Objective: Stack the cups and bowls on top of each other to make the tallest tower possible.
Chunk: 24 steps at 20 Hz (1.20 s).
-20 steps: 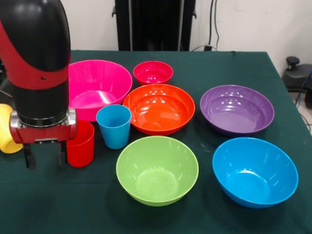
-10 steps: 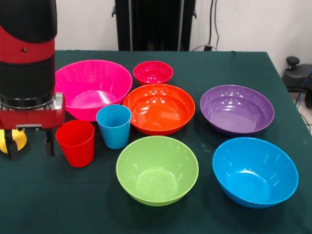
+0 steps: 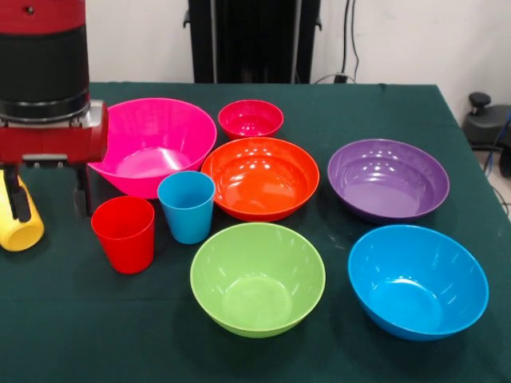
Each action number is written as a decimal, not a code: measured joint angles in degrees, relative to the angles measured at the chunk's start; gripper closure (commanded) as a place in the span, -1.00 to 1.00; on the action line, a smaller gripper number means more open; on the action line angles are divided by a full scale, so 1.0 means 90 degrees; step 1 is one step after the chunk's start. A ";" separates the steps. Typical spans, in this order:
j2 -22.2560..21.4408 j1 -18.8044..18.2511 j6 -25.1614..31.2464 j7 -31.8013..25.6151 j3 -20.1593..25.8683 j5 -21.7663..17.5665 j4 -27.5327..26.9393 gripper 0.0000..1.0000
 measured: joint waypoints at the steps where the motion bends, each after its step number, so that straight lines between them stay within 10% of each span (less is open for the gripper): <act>1: -0.0046 0.0016 0.0029 0.0000 -0.0013 0.0022 0.0029 -1.00; 24: -0.0163 0.0528 0.0273 0.0000 -0.0422 0.0086 0.0285 -1.00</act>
